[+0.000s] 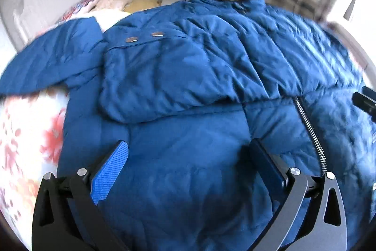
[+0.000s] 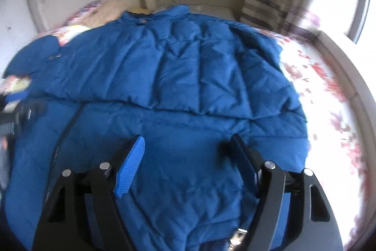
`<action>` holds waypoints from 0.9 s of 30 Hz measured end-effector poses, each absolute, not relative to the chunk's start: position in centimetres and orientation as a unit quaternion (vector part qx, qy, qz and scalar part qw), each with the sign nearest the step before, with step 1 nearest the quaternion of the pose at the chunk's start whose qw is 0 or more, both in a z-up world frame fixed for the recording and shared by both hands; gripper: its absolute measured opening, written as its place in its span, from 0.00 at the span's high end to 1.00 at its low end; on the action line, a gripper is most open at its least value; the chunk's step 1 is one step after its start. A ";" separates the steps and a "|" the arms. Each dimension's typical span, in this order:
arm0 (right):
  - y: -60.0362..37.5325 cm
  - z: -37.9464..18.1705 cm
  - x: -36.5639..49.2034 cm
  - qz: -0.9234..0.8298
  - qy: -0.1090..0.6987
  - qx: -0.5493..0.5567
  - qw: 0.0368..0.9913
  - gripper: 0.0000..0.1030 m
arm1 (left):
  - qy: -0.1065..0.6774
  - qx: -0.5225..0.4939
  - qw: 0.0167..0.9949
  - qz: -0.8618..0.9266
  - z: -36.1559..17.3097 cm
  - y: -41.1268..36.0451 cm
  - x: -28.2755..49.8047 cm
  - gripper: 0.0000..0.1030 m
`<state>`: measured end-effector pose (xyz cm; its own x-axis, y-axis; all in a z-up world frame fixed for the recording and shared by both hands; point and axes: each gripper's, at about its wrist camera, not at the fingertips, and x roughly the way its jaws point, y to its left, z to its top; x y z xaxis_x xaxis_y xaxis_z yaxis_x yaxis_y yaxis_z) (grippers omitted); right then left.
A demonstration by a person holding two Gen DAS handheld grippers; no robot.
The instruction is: Fold large clothes
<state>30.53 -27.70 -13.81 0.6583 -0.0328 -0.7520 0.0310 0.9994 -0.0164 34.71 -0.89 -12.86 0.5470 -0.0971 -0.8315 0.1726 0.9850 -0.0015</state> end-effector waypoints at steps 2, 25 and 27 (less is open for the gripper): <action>-26.5 -12.6 30.5 -0.004 0.387 0.008 0.922 0.28 | 0.439 0.000 0.895 -0.079 -10.9 1.3 34.2 0.04; -19.0 -15.6 34.3 0.055 0.399 -0.054 0.914 0.20 | 0.250 -0.541 0.798 0.095 -10.8 45.6 42.5 0.88; -19.0 -15.5 34.3 0.056 0.396 -0.053 0.915 0.20 | 0.214 -0.475 0.846 0.113 -7.8 42.4 41.7 0.93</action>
